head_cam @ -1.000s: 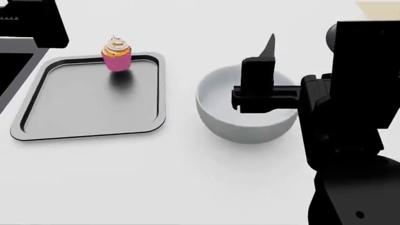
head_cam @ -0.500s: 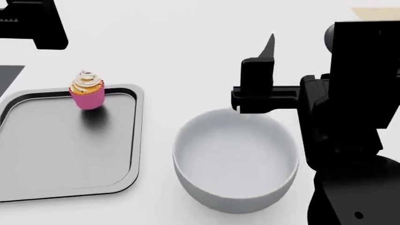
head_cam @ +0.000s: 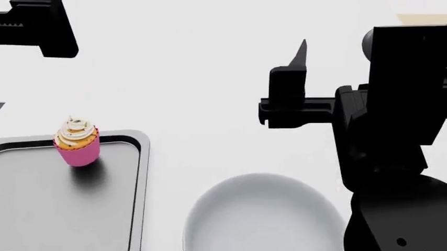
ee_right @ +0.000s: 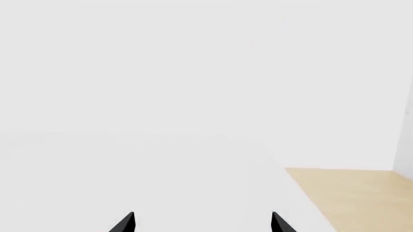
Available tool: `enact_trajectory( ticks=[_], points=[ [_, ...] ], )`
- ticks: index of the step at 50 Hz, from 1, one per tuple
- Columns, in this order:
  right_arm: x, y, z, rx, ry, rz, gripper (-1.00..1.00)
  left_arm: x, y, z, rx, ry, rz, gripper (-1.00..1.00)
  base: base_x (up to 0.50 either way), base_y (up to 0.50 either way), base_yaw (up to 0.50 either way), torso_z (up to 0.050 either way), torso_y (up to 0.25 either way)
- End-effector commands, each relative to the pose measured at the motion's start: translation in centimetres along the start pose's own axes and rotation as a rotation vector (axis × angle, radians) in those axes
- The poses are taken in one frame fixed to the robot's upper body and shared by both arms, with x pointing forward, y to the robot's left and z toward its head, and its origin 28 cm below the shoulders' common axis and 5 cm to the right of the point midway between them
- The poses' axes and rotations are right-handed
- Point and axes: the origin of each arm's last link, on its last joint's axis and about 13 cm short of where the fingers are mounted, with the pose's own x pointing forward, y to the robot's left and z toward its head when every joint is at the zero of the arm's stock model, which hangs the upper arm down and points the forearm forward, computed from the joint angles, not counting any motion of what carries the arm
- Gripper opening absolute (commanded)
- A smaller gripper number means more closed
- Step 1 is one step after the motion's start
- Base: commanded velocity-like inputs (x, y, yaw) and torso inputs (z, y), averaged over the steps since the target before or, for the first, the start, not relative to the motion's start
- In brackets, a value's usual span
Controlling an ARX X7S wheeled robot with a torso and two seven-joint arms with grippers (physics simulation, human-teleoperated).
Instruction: Move the fresh-baked cupcake off the tray onto the counter, and place the bowl used for mixing into the sink.
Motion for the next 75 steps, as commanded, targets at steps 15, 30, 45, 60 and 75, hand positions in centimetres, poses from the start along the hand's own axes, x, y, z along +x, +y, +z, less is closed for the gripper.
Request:
enact_trajectory(
  ticks=[15, 30, 45, 60, 75],
  points=[
    [-0.1, 0.0, -0.4, -0.020, -0.004, 0.037, 1.00, 0.7, 0.0, -0.3, 0.016, 0.106, -0.007, 1.00, 0.03, 0.00, 0.00, 0.000, 0.000],
    [-0.1, 0.1, -0.3, -0.015, -0.017, 0.044, 1.00, 0.4, 0.0, -0.2, 0.015, 0.080, -0.012, 1.00, 0.47, 0.00, 0.00, 0.000, 0.000],
    [-0.1, 0.1, -0.8, 0.008, 0.015, 0.049, 1.00, 2.0, 0.3, -3.3, 0.045, 0.378, 0.004, 1.00, 0.07, 0.00, 0.00, 0.000, 0.000],
    [0.1, 0.1, -1.0, -0.001, 0.015, 0.051, 1.00, 3.7, 0.8, -5.4, 0.011, 0.475, 0.044, 1.00, 0.00, 0.00, 0.00, 0.000, 0.000],
    [0.1, 0.2, -1.1, -0.001, 0.016, 0.050, 1.00, 6.7, 1.4, -7.1, -0.069, 0.553, 0.101, 1.00, 0.00, 0.00, 0.00, 0.000, 0.000]
  ],
)
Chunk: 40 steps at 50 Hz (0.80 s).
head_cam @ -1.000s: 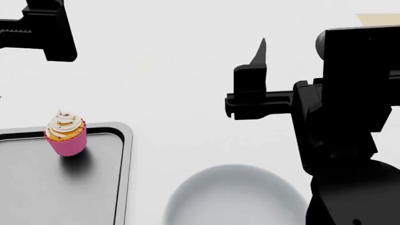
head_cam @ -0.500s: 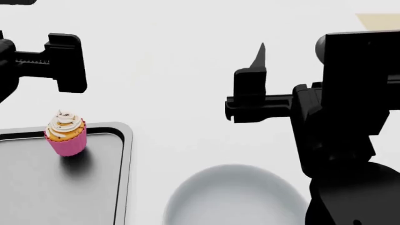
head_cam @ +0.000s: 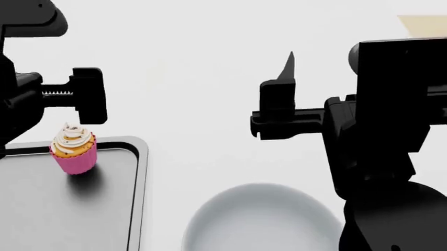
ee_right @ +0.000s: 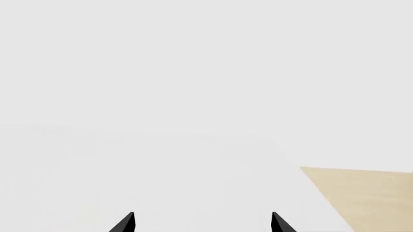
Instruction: Move the fresh-baked cupcake off the tray onto the counter, and place the bowl used for mixing into the sink.
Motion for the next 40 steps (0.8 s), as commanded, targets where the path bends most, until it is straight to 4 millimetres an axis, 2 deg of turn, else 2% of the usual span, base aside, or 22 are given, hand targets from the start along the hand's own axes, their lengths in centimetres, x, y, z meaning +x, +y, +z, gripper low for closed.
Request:
enact_trajectory(
  ticks=[1, 5, 13, 29, 34, 40],
  points=[
    [0.0, 0.0, 0.0, 0.001, 0.001, 0.000, 1.00, 2.8, 0.5, -0.3, -0.052, 0.062, 0.042, 1.00, 0.00, 0.00, 0.00, 0.000, 0.000],
    [0.0, 0.0, -0.2, 0.003, 0.004, 0.000, 1.00, 3.4, 0.7, -0.6, -0.042, 0.070, 0.079, 1.00, 0.00, 0.00, 0.00, 0.000, 0.000],
    [0.0, -0.1, -0.4, 0.006, 0.011, 0.001, 1.00, 5.0, 0.6, -2.5, 0.008, 0.115, 0.122, 1.00, 0.00, 0.00, 0.00, 0.000, 0.000],
    [0.1, 0.0, -0.4, 0.007, 0.013, 0.006, 1.00, 6.0, 0.3, -3.3, -0.002, 0.160, 0.106, 1.00, 0.00, 0.00, 0.00, 0.000, 0.000],
    [0.1, 0.0, -0.5, 0.007, 0.014, 0.010, 1.00, 6.9, 0.2, -3.3, -0.006, 0.174, 0.128, 1.00, 0.00, 0.00, 0.00, 0.000, 0.000],
    [0.2, -0.1, -0.8, 0.011, 0.016, 0.006, 1.00, 7.9, 0.2, -4.5, 0.009, 0.208, 0.142, 1.00, 0.00, 0.00, 0.00, 0.000, 0.000]
  ],
)
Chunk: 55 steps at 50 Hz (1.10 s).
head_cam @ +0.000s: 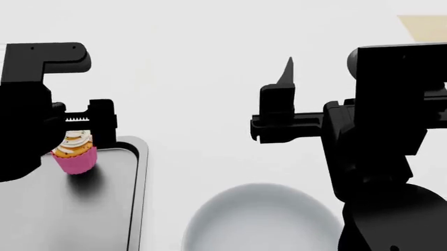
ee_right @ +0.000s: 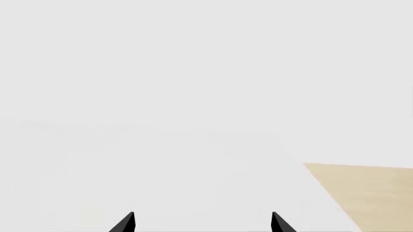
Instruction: Move the fresh-baked cupcake off the tray onto the counter, and place the bowl used for mixing into the sink.
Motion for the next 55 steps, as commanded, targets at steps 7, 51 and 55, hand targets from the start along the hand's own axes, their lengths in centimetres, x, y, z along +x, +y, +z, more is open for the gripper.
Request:
enact_trajectory(
  ticks=[7, 51, 55],
  points=[
    [0.1, 0.0, -0.3, 0.002, 0.003, -0.002, 1.00, 2.2, -0.1, -1.2, 0.004, 0.071, 0.029, 1.00, 0.00, 0.00, 0.00, 0.000, 0.000],
    [0.0, -0.2, -0.4, 0.001, 0.002, -0.008, 1.00, 2.2, -0.1, -2.1, -0.018, 0.073, 0.008, -1.00, 0.00, 0.00, 0.00, 0.000, 0.000],
    [0.0, -0.2, -0.3, 0.000, 0.001, -0.011, 1.00, -0.1, -0.1, -0.6, -0.002, -0.001, -0.018, -1.00, 0.00, 0.00, 0.00, 0.000, 0.000]
  ],
)
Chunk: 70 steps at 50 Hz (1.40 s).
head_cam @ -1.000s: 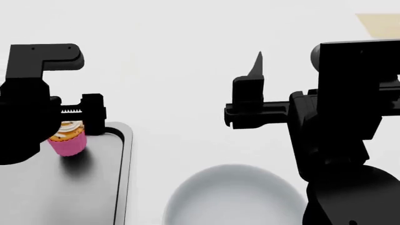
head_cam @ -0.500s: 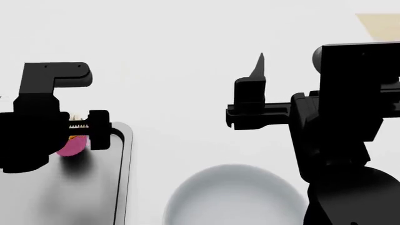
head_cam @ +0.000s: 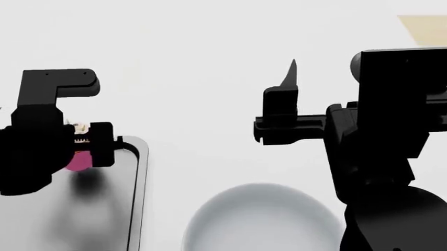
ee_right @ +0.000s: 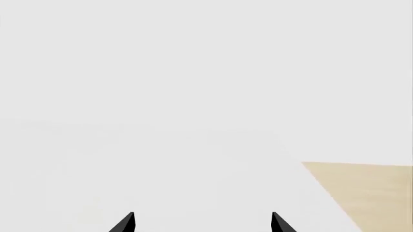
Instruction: Move the fresh-baked cupcake off the tray onto the counter, and place the bowl used for mixing into the sink.
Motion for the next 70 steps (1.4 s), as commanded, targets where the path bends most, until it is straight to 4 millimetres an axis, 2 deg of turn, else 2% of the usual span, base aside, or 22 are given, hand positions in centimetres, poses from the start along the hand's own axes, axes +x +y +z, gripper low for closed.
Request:
enact_trajectory(
  ticks=[1, 6, 8, 13, 22, 32, 37, 40, 44, 55, 58, 61, 64, 65, 70],
  points=[
    [0.0, 0.0, 0.1, -0.001, -0.001, -0.002, 1.00, -2.9, 0.0, 1.5, -0.006, -0.092, -0.034, -1.00, 0.00, 0.00, 0.00, 0.000, 0.000],
    [-0.1, 0.0, 0.2, -0.005, -0.005, -0.002, 1.00, -5.7, -0.1, 3.2, 0.003, -0.191, -0.066, -1.00, 0.00, 0.00, 0.00, 0.000, 0.000],
    [-0.1, 0.0, 0.2, -0.004, -0.006, -0.003, 1.00, -7.5, 0.0, 4.0, 0.012, -0.234, -0.089, -1.00, 0.00, 0.00, 0.00, 0.000, 0.005],
    [-0.1, 0.0, 0.2, -0.002, -0.004, -0.002, 1.00, -9.2, 0.1, 5.1, 0.025, -0.278, -0.095, -1.00, 0.00, 0.00, 0.00, 0.000, 0.000],
    [-0.2, 0.0, 0.3, 0.002, -0.004, -0.002, 1.00, -12.2, 0.2, 4.9, 0.120, -0.324, -0.158, -1.00, 0.00, 0.00, 0.00, 0.000, 0.000],
    [-0.1, 0.0, 0.3, 0.003, -0.008, -0.001, 1.00, -13.3, -0.3, 5.2, 0.141, -0.334, -0.223, -1.00, 0.00, 0.00, 0.00, 0.000, 0.000],
    [-0.2, -0.1, 0.3, 0.004, -0.007, -0.002, 1.00, -15.6, -0.5, 4.6, 0.207, -0.338, -0.328, -1.00, 0.00, 0.00, 0.00, 0.000, 0.000],
    [-0.3, 0.0, 0.3, 0.001, -0.008, -0.003, 1.00, -17.4, 0.3, 3.8, 0.215, -0.350, -0.337, -1.00, 0.00, 0.00, 0.00, 0.000, 0.000],
    [-0.2, 0.1, 0.4, -0.004, -0.009, -0.002, 1.00, -18.9, 1.0, 3.2, 0.236, -0.346, -0.384, -1.00, 0.00, 0.00, 0.00, 0.000, 0.003],
    [-0.1, 0.1, 0.7, -0.017, -0.014, -0.011, 1.00, -19.5, 3.3, 2.0, 0.264, -0.247, -0.396, -1.00, 0.00, 0.00, 0.00, 0.000, 0.000],
    [0.0, 0.3, 0.8, -0.017, -0.018, 0.001, 1.00, -20.4, 4.0, 1.5, 0.278, -0.197, -0.473, -1.00, 0.00, 0.00, 0.00, 0.000, 0.000],
    [0.2, 0.1, 0.7, -0.019, -0.019, -0.005, 1.00, -20.2, 4.7, 1.4, 0.299, -0.163, -0.451, -1.00, 0.00, 0.00, 0.00, 0.000, 0.000],
    [0.2, 0.2, 1.0, -0.022, -0.024, 0.001, 1.00, -21.2, 5.2, 1.0, 0.314, -0.114, -0.619, -1.00, 0.00, 0.00, 0.00, 0.000, 0.000],
    [0.3, 0.2, 1.0, -0.022, -0.024, 0.002, 1.00, -21.1, 5.4, 0.8, 0.303, -0.069, -0.638, -1.00, 0.00, 0.00, 0.00, 0.000, 0.000],
    [0.3, 0.5, 1.0, -0.023, -0.022, 0.012, 1.00, -20.9, 6.2, 0.5, 0.315, -0.077, -0.684, -1.00, 0.00, 0.00, 0.00, 0.000, 0.000]
  ],
)
